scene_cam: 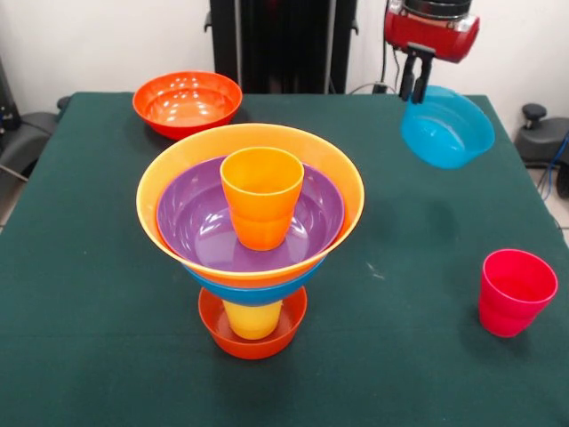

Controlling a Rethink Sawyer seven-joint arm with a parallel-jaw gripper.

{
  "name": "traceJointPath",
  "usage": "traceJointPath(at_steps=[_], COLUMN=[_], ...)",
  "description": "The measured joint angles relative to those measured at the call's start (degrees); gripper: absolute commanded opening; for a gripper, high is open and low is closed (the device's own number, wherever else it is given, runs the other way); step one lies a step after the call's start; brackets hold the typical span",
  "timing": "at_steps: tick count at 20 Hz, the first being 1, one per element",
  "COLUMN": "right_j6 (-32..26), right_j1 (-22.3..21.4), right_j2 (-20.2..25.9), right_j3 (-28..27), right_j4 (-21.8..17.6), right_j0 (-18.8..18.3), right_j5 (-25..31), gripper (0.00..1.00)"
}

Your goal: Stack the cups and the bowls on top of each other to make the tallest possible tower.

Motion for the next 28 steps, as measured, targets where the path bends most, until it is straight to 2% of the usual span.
traceJointPath(at_steps=[8, 16, 19, 25, 28], right_j6=[0.0, 0.0, 0.0, 0.0, 0.0], right_j1=[-1.9, -5.9, -6.7, -8.2, -8.1], right_j2=[2.6, 6.1, 6.9, 8.4, 9.4], right_j3=[0.0, -0.1, -0.4, -1.8, -3.0], right_j4=[2.2, 6.8, 7.4, 7.5, 7.5], right_j0=[-1.4, -3.7, -4.4, -7.6, -10.4], right_j5=[1.0, 8.2, 9.6, 10.9, 10.8], gripper=[0.0, 0.0, 0.0, 0.0, 0.0])
